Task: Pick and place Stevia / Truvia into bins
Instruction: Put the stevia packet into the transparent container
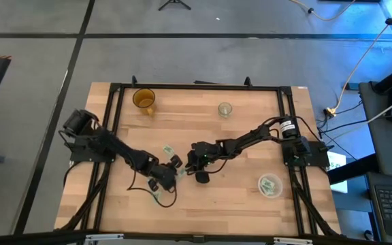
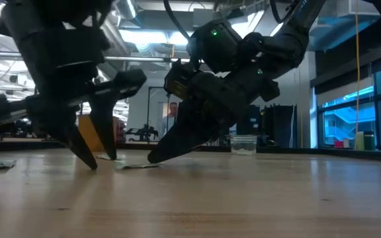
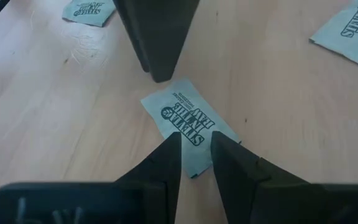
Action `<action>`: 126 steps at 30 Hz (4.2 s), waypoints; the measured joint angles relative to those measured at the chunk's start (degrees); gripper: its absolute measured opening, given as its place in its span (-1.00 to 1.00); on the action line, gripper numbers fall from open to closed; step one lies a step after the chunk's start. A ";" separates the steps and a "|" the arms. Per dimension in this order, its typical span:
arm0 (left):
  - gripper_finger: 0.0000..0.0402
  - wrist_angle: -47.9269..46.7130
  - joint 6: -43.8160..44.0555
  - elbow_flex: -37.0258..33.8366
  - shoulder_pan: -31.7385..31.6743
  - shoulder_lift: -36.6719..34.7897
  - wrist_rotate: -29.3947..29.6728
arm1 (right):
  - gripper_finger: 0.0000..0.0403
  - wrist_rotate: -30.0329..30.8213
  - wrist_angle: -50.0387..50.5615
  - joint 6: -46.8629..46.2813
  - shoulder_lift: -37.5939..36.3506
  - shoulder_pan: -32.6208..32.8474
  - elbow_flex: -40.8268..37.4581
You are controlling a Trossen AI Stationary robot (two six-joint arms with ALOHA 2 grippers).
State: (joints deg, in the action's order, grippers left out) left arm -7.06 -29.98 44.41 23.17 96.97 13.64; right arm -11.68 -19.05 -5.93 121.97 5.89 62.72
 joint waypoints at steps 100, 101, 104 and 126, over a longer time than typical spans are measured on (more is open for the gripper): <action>-0.99 10.66 8.24 0.00 5.65 6.14 21.53 | -0.53 -0.46 6.14 1.38 -0.53 -0.04 4.91; -0.99 10.36 8.24 0.22 5.65 6.14 21.62 | -0.53 -0.46 7.91 2.90 -1.14 -0.04 5.47; -0.99 10.26 8.24 1.40 5.73 6.10 23.09 | -0.53 1.19 12.22 6.38 -4.19 -0.04 6.38; -0.99 9.95 28.75 12.55 2.46 2.24 24.57 | -0.20 12.28 56.43 5.25 -40.89 2.43 6.40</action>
State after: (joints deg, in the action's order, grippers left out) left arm 2.89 -1.23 56.97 25.63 99.21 38.21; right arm 0.60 37.39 -0.69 81.09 8.32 69.12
